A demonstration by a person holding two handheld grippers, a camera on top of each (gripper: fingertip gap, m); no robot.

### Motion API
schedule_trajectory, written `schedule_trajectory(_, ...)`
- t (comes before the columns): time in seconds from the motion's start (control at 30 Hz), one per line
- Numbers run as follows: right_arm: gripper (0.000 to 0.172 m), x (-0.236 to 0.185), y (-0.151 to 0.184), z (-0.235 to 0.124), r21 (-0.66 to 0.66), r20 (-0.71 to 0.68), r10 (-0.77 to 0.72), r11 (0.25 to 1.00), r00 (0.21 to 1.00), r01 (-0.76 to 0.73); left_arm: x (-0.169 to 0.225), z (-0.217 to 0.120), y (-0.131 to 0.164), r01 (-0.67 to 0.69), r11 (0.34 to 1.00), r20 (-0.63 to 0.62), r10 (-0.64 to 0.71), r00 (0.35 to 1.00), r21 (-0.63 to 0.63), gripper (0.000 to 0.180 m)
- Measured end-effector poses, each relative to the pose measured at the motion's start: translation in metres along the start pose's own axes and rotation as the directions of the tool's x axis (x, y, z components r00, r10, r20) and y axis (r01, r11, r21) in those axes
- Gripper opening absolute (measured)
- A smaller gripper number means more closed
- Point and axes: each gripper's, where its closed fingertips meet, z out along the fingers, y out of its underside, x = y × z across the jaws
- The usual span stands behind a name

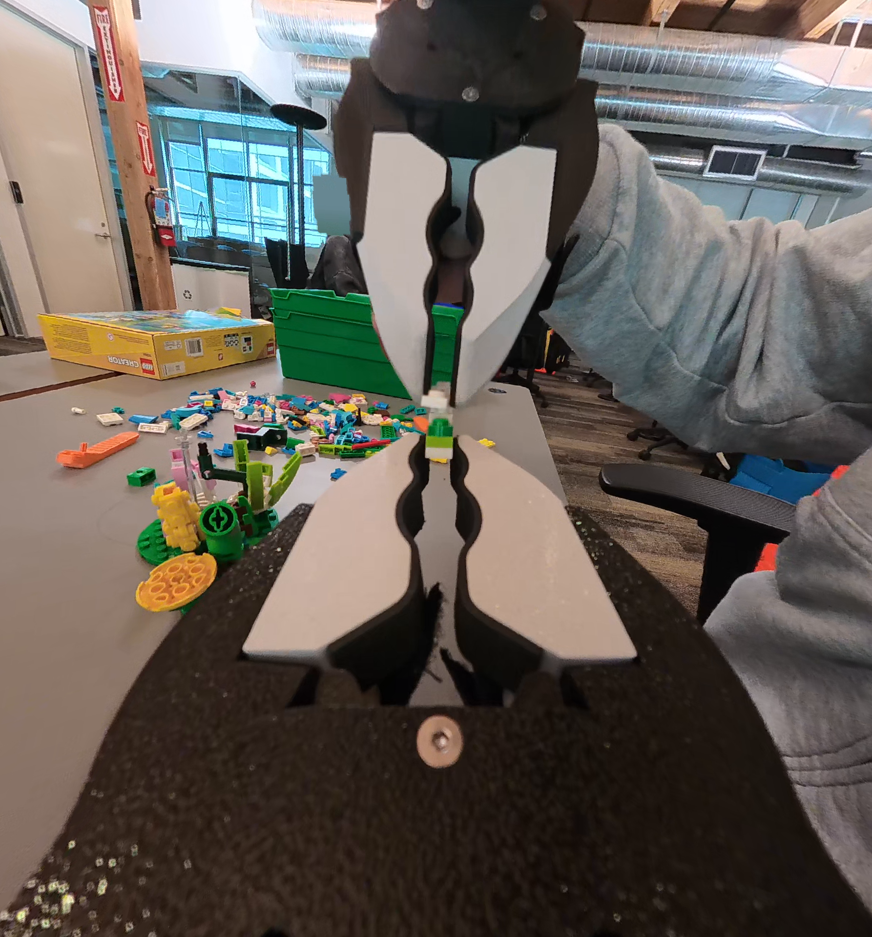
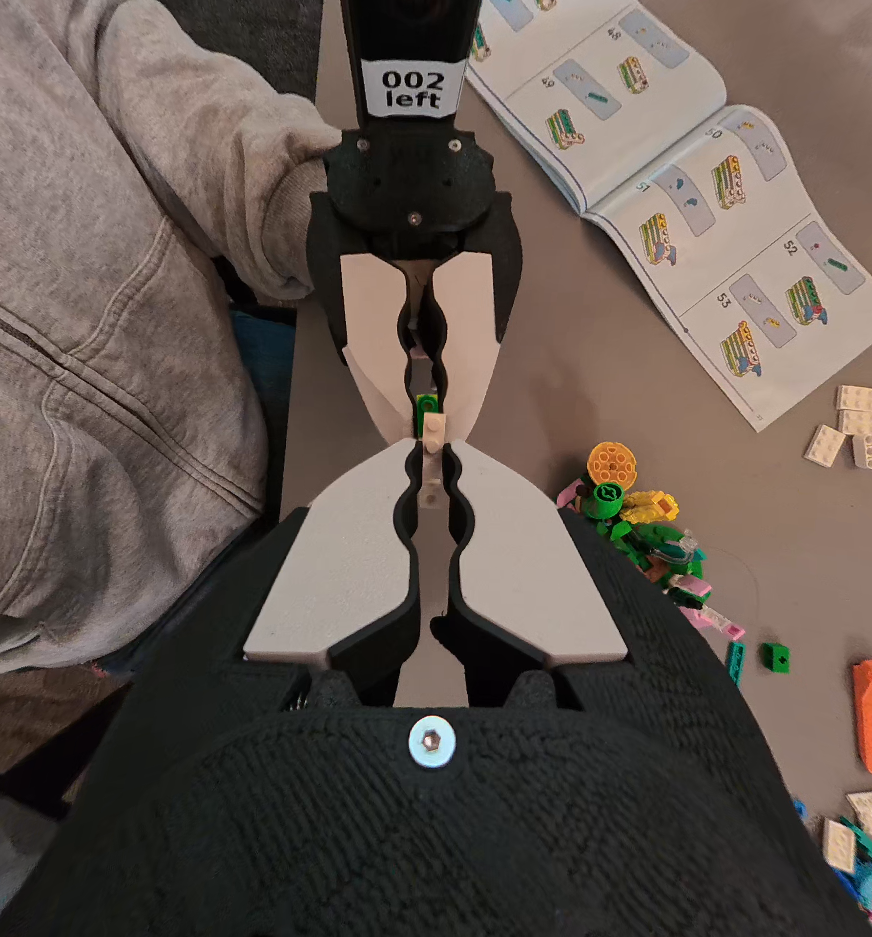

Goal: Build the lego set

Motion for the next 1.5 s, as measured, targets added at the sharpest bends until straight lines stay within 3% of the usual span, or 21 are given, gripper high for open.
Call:
schedule_trajectory(0.73, 0.007, -0.008, 0.009, 0.002, -0.059, -0.008, -0.051, 0.997, 0.999, 0.050, 0.007, 0.002, 0.002, -0.048, 0.999, -0.028, 0.048, 0.998, -0.016, 0.008)
schedule_trajectory(1.03, 0.022, -0.009, 0.013, 0.002, -0.077, -0.056, -0.087, 0.994, 0.995, 0.083, 0.007, 0.003, 0.003, -0.058, 0.998, -0.024, 0.057, 0.998, -0.023, 0.008)
schedule_trajectory(1.13, 0.033, -0.007, 0.006, -0.002, -0.024, -0.174, -0.157, 0.988, 0.972, 0.155, 0.004, 0.002, 0.002, -0.040, 0.999, -0.011, 0.039, 0.999, -0.015, 0.008)
schedule_trajectory(1.23, 0.051, -0.006, -0.003, -0.007, 0.005, -0.405, -0.295, 0.946, 0.865, 0.324, 0.001, 0.001, 0.000, -0.009, 1.000, -0.007, 0.009, 1.000, 0.004, 0.008)
schedule_trajectory(1.3, 0.063, -0.006, 0.000, -0.005, -0.048, -0.533, -0.381, 0.905, 0.756, 0.423, 0.000, 0.000, -0.002, 0.020, 1.000, -0.014, -0.019, 1.000, 0.021, 0.008)
schedule_trajectory(1.43, 0.065, -0.003, 0.010, 0.004, -0.286, -0.678, -0.590, 0.761, 0.439, 0.582, -0.001, 0.000, -0.005, 0.083, 0.995, -0.036, -0.081, 0.996, 0.047, 0.008)
schedule_trajectory(1.5, 0.063, -0.002, 0.007, 0.007, -0.334, -0.709, -0.611, 0.731, 0.352, 0.596, -0.001, 0.000, -0.005, 0.110, 0.993, -0.048, -0.108, 0.993, 0.045, 0.008)
